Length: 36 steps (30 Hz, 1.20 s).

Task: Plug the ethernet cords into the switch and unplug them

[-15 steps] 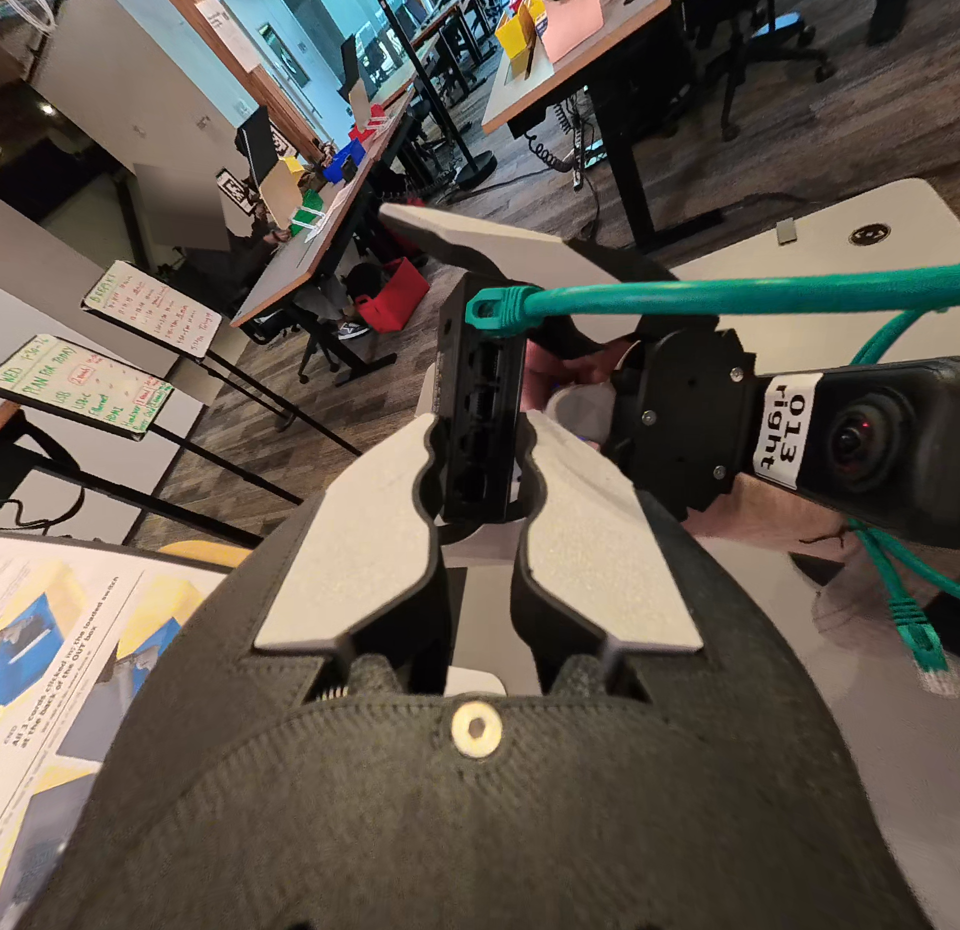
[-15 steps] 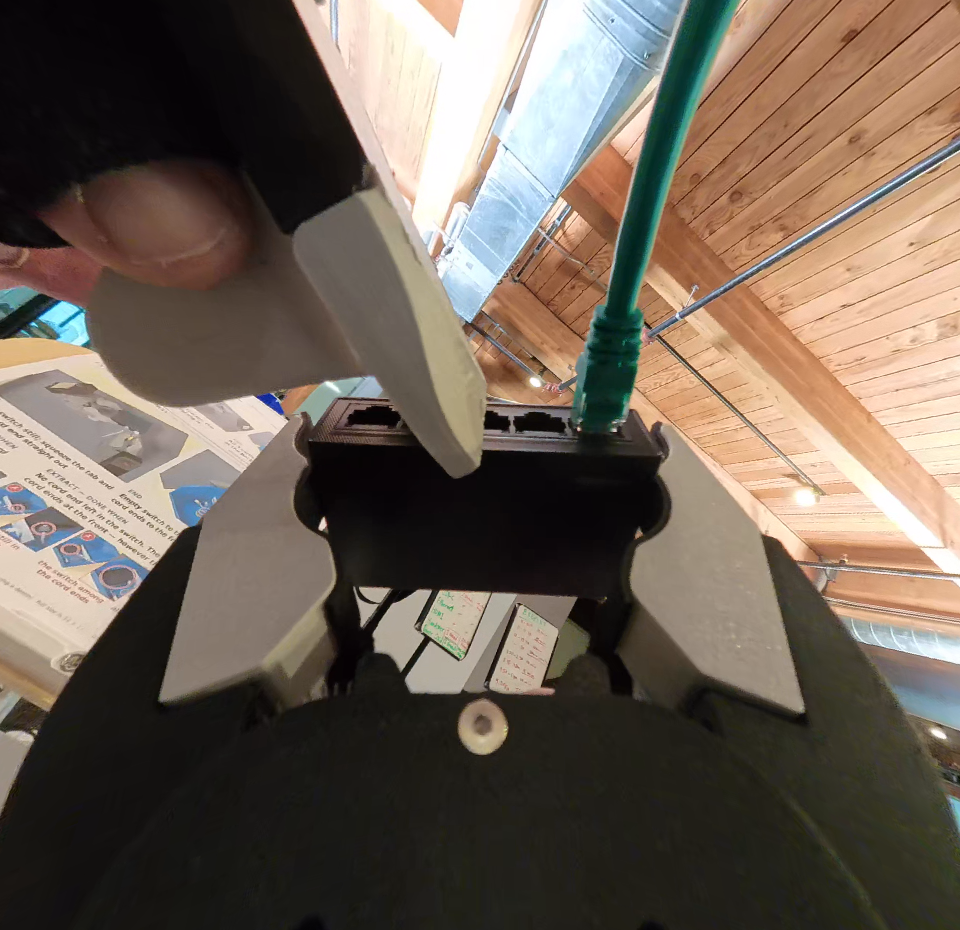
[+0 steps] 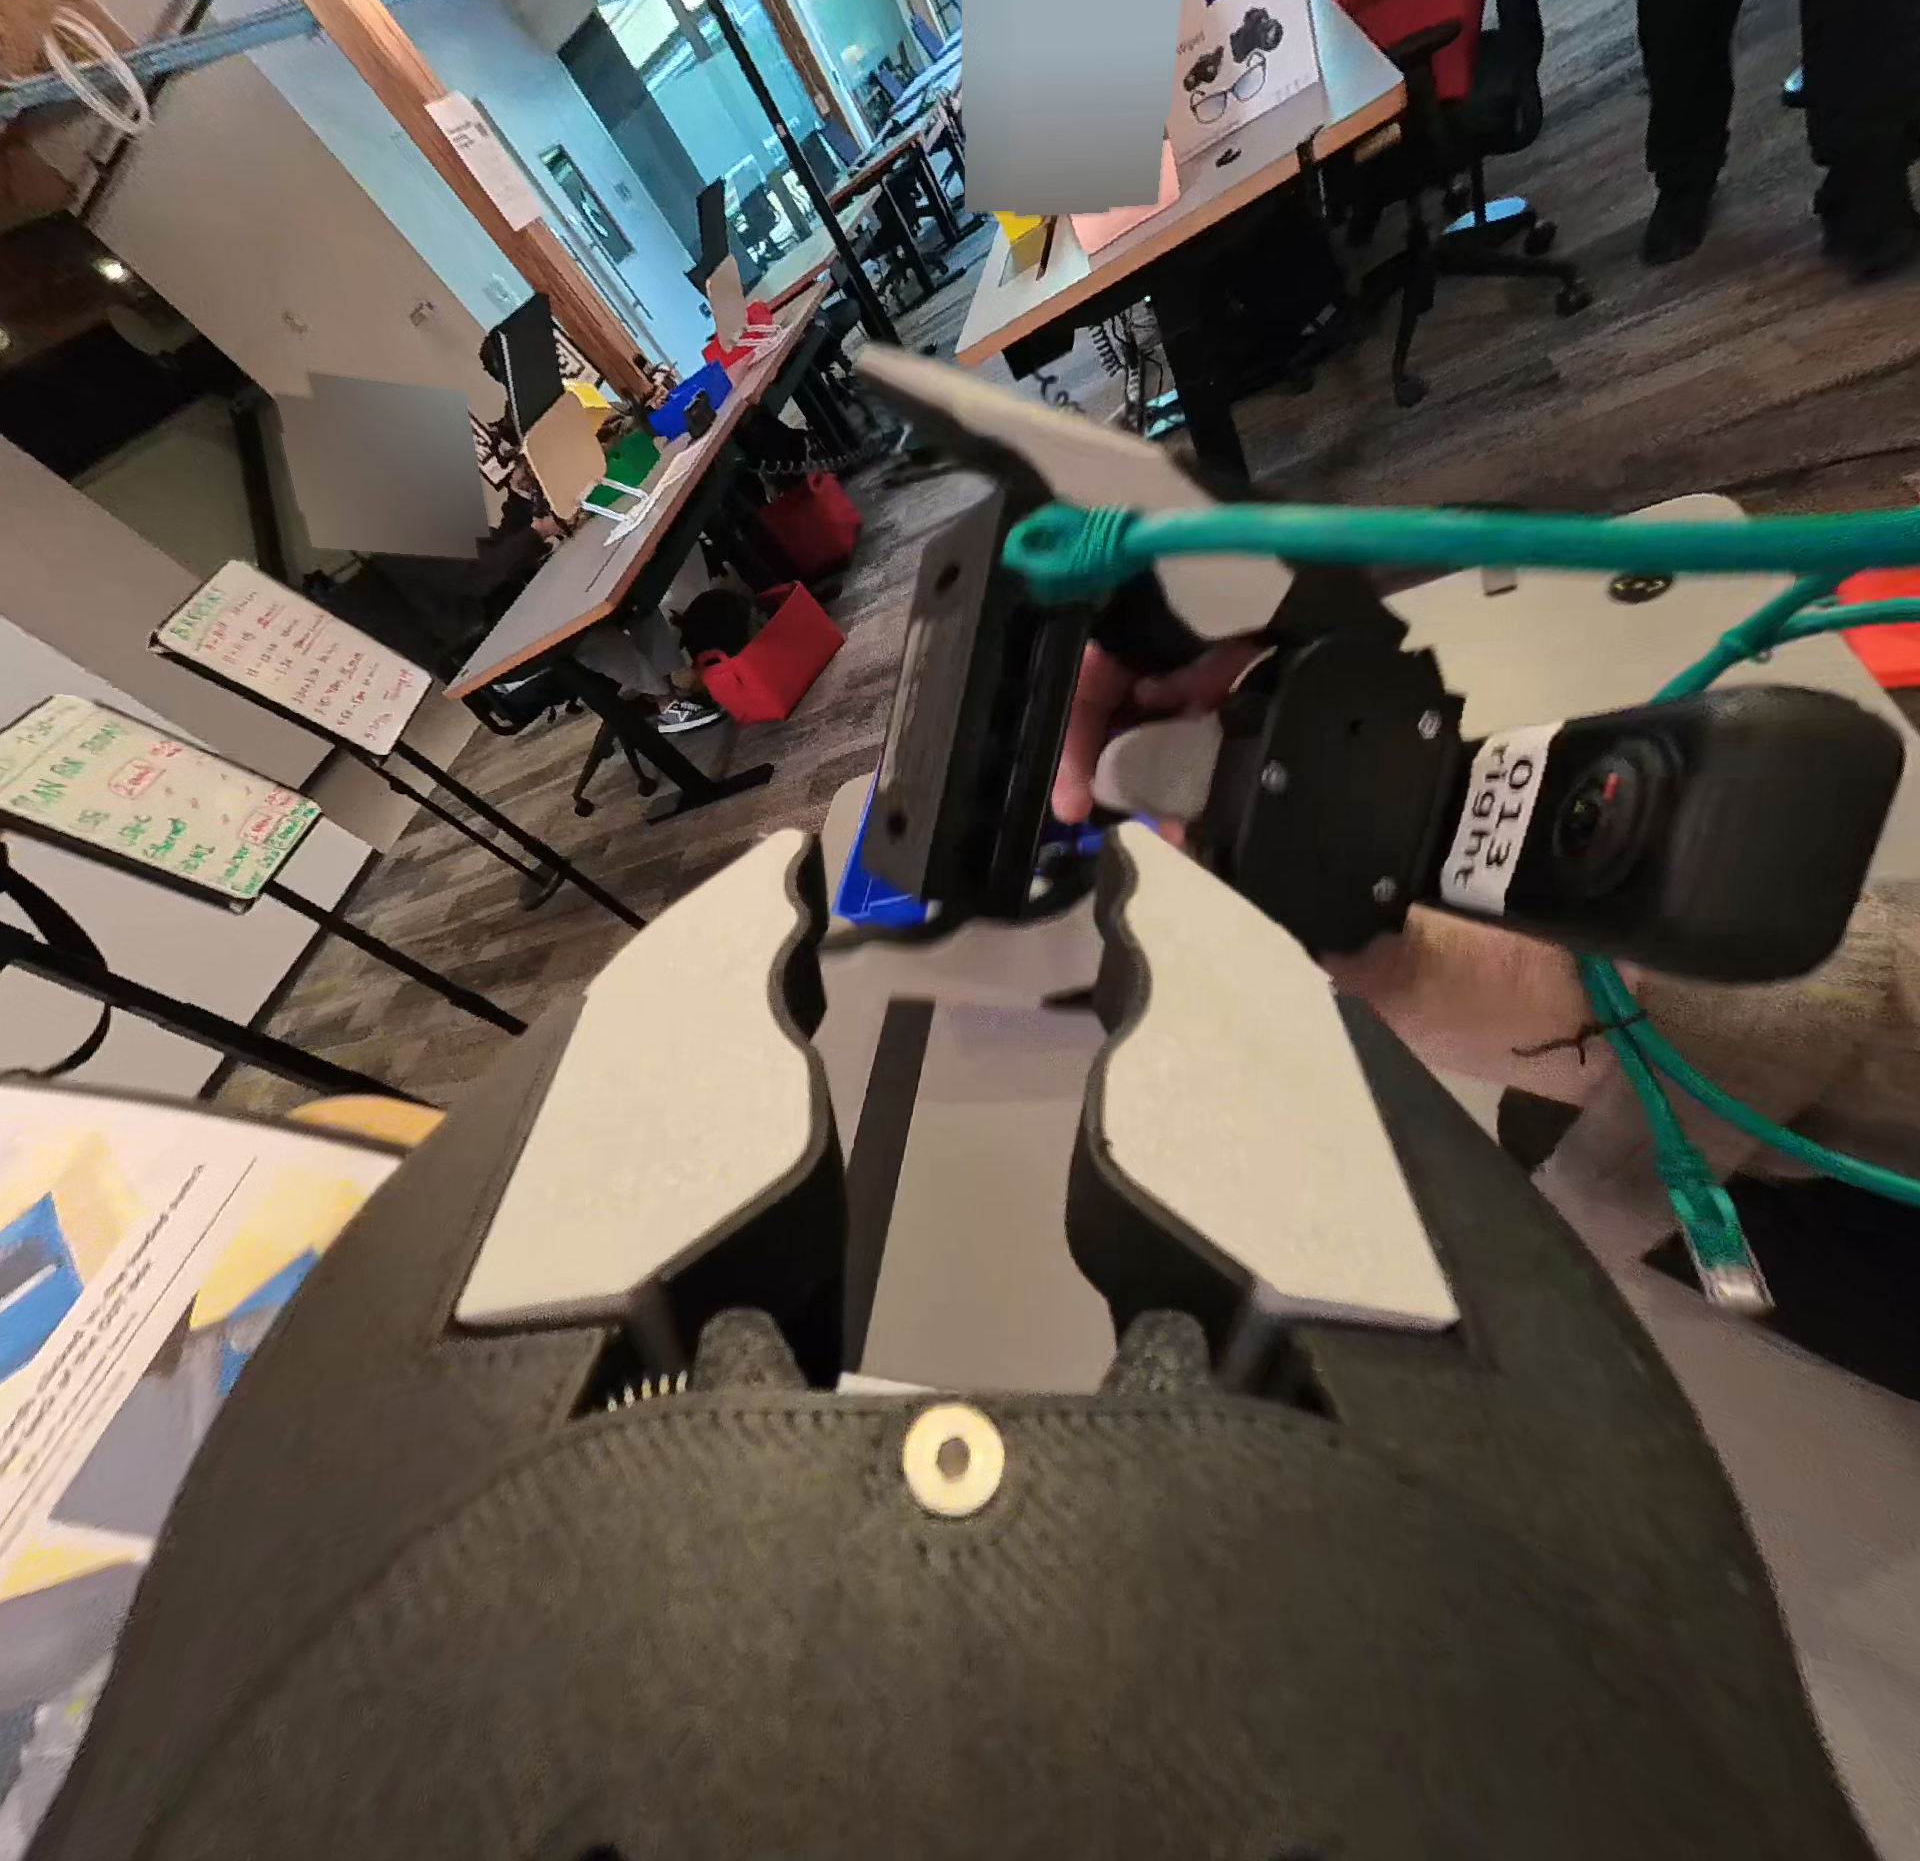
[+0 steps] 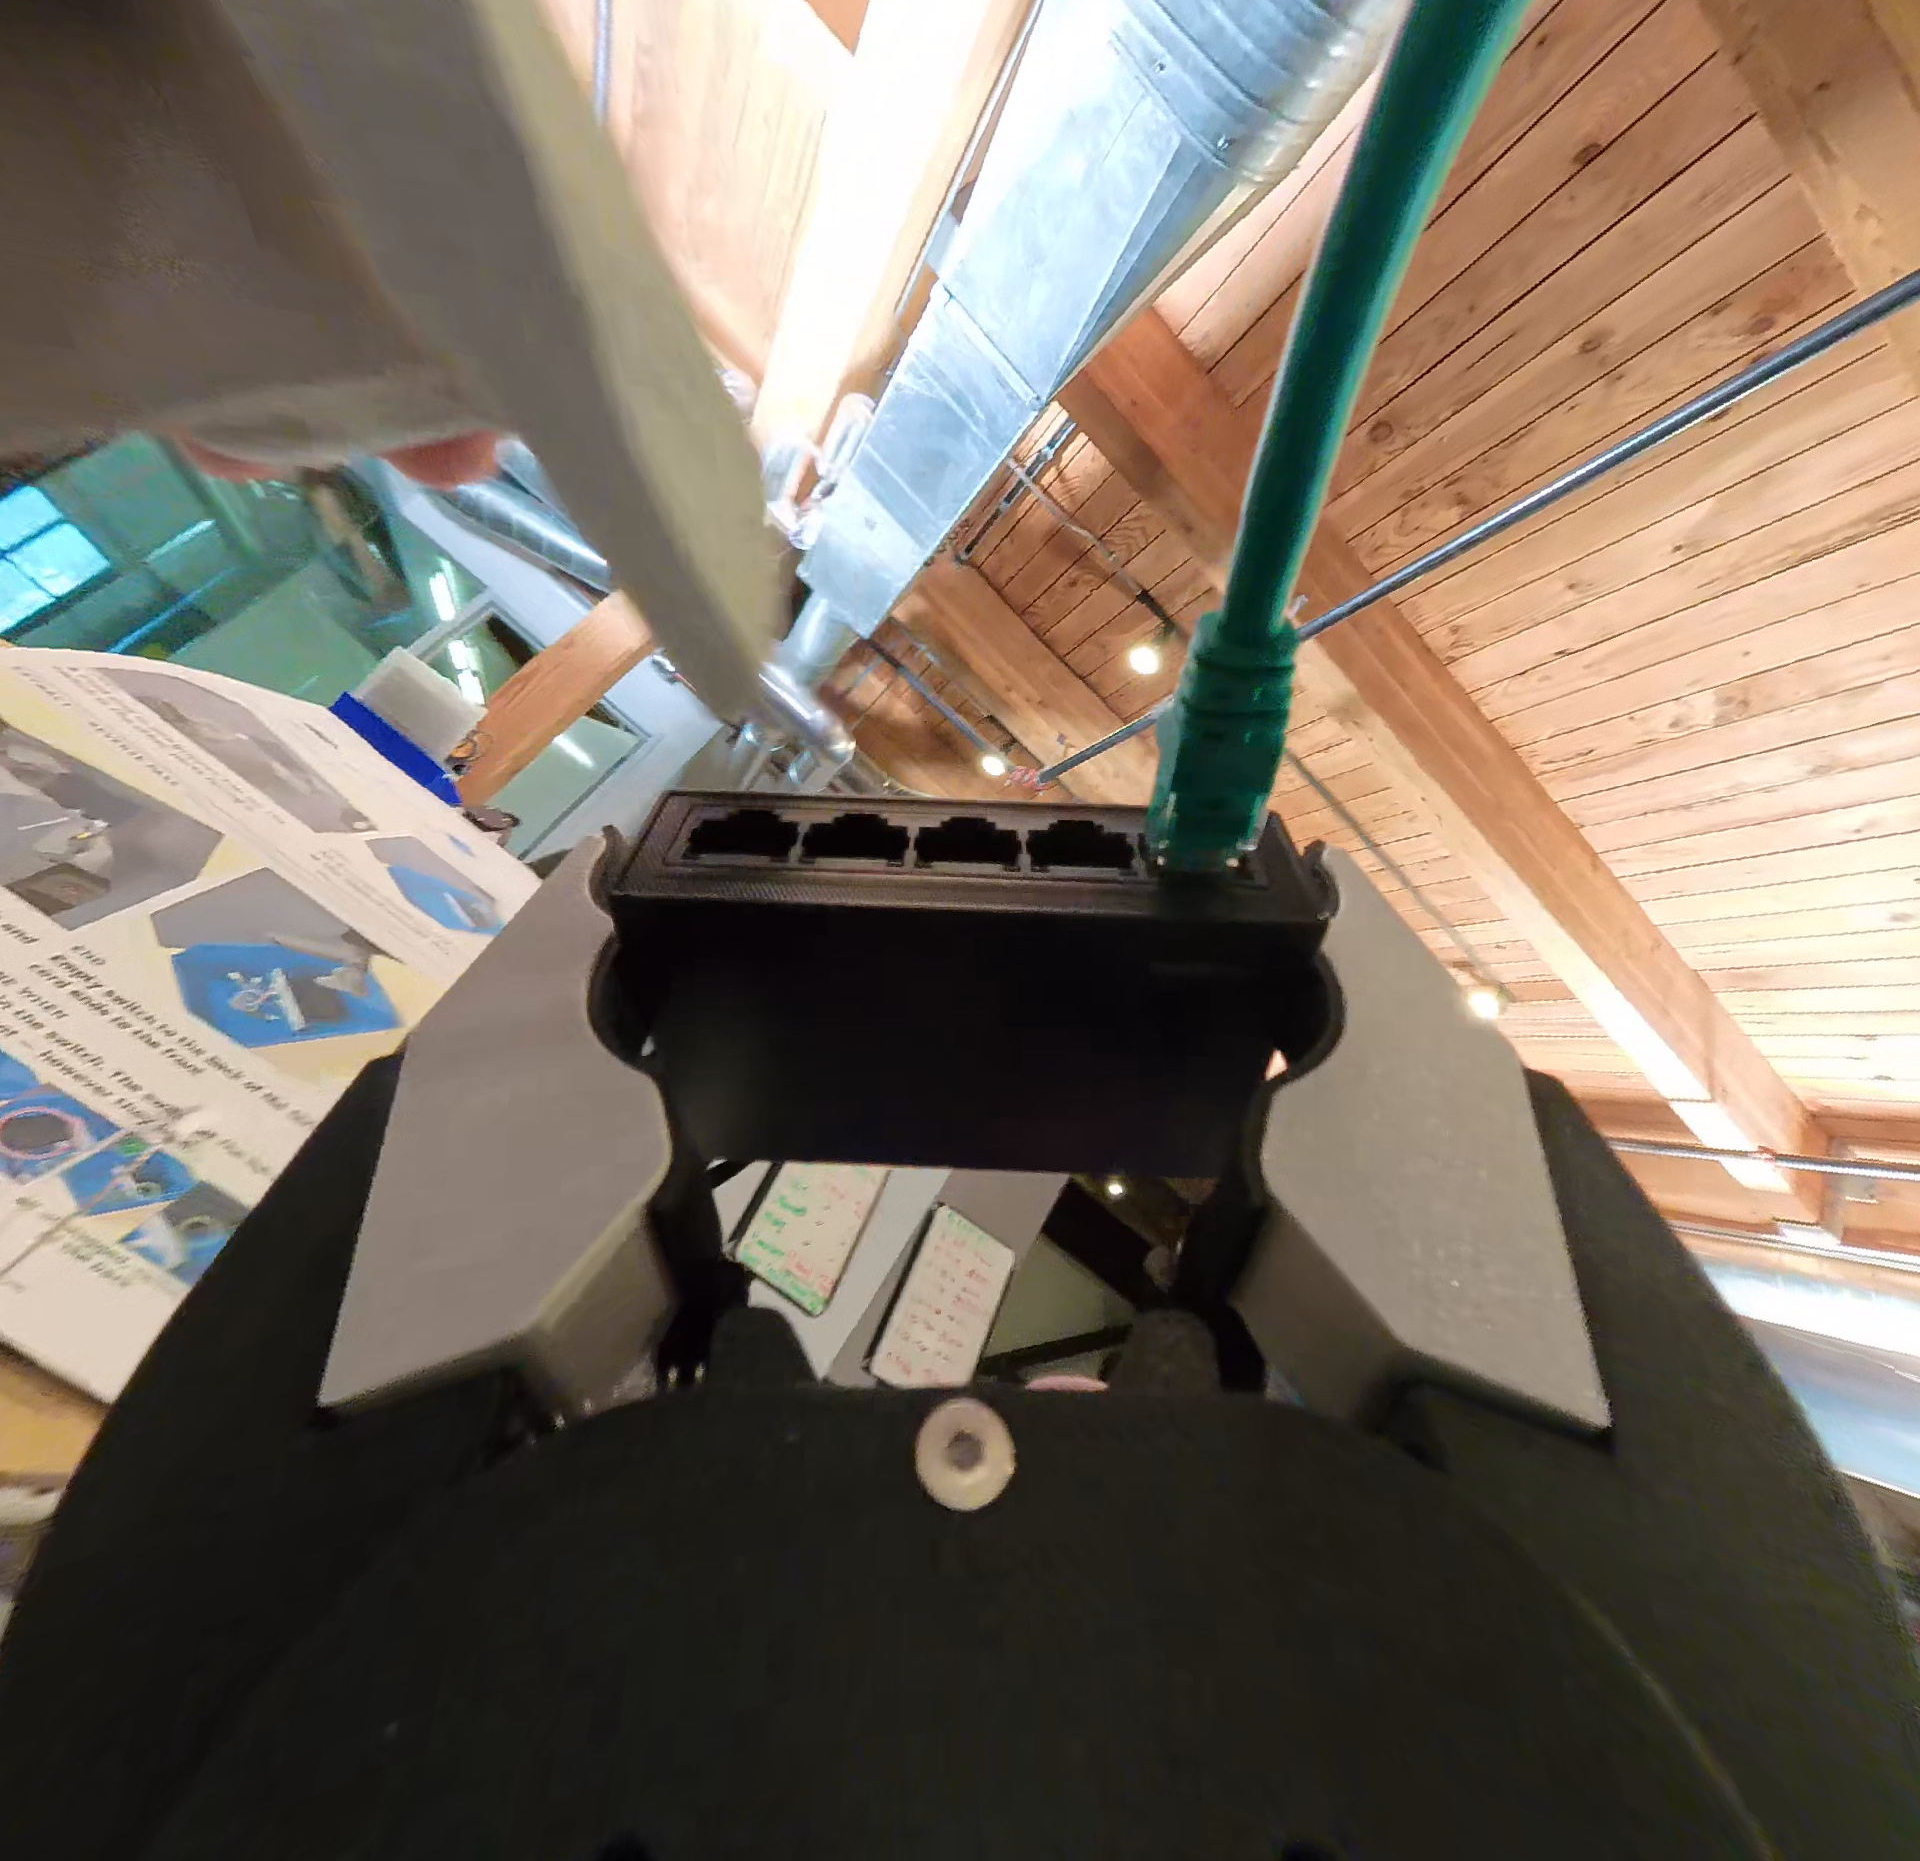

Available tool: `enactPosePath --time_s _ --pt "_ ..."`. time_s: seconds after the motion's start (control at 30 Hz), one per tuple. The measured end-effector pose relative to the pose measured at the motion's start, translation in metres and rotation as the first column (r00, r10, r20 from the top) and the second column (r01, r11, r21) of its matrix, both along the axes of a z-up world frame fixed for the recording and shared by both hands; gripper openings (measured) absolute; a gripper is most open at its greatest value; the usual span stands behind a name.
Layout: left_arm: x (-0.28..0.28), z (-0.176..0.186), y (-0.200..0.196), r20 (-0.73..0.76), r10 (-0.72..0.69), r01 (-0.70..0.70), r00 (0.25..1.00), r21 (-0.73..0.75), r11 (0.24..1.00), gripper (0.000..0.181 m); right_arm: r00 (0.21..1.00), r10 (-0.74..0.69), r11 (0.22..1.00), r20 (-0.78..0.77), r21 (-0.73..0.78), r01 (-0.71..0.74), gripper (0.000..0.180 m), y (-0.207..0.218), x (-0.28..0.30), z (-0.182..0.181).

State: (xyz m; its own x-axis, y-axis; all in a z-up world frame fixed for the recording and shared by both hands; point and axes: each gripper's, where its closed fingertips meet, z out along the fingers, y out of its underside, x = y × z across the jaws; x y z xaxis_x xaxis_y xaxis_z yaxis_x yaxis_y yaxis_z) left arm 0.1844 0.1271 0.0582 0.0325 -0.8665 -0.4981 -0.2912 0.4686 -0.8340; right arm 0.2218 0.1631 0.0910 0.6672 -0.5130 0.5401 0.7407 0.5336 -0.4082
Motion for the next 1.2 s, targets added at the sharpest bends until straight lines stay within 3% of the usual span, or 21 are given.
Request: enactPosePath --time_s 0.27,0.57,0.77,0.93,1.0,1.07,1.2 --pt "-0.061 -0.031 0.028 0.032 0.155 -0.152 0.987 -0.081 0.985 0.049 0.996 -0.085 0.986 -0.010 0.146 0.085 0.122 -0.045 0.038 0.044" --pt "-0.110 -0.092 0.055 -0.055 0.302 -0.307 0.952 -0.155 0.939 0.055 0.990 -0.133 0.942 0.041 0.315 0.114 0.122 -0.062 0.037 0.110" --pt "-0.149 -0.160 0.071 -0.216 0.369 -0.415 0.904 -0.238 0.878 0.060 0.991 -0.130 0.924 0.037 0.367 0.108 0.122 -0.073 0.028 0.097" --pt "-0.180 -0.238 0.078 -0.436 0.373 -0.528 0.819 -0.319 0.787 0.062 0.987 -0.142 0.929 0.074 0.353 0.107 0.122 -0.064 0.015 0.077" --pt "-0.190 -0.264 0.079 -0.496 0.382 -0.562 0.780 -0.286 0.776 0.062 0.991 -0.117 0.934 0.065 0.347 0.088 0.122 -0.061 0.015 0.074" --pt "-0.202 -0.289 0.085 -0.548 0.421 -0.610 0.723 -0.221 0.761 0.060 0.990 -0.124 0.935 0.069 0.343 0.093 0.121 -0.058 0.013 0.072" --pt "-0.211 -0.334 0.084 -0.575 0.422 -0.655 0.701 -0.286 0.700 0.049 0.990 -0.116 0.939 0.076 0.334 0.084 0.122 -0.055 0.010 0.068"
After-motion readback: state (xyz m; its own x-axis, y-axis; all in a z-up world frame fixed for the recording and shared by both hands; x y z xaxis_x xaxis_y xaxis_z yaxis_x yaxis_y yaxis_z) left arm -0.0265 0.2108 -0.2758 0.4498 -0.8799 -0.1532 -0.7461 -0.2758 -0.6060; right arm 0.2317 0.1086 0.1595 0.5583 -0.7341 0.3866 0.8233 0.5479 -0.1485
